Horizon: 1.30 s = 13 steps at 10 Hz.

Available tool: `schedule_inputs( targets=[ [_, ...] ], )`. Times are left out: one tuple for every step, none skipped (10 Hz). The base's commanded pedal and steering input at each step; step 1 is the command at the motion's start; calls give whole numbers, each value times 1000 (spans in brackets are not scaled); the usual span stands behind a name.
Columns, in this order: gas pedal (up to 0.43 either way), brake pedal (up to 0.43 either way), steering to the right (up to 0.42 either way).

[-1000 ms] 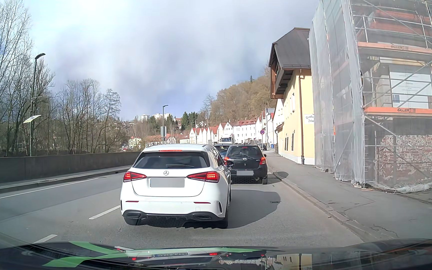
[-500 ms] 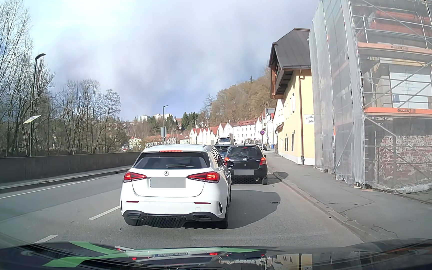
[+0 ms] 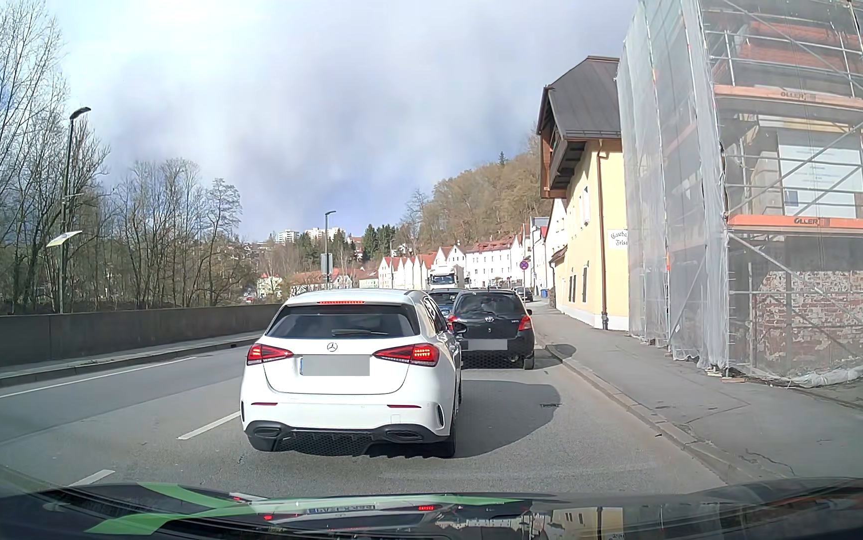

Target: Follow the waypoints while adhering to traffic rules and regulations

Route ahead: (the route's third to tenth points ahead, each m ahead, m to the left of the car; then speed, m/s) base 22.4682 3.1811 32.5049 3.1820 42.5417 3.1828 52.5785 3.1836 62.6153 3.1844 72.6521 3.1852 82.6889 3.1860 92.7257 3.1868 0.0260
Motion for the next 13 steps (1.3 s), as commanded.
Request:
schedule_inputs(
  targets=[
    [0,274,-17],
    [0,311,-17],
    [0,354,-17],
    [0,372,-17],
    [0,378,-17],
    [0,390,-17],
    [0,402,-17],
    [0,409,-17],
    [0,415,-17],
    [0,409,-17],
    [0,409,-17],
    [0,402,-17],
    [0,402,-17]
  ],
)
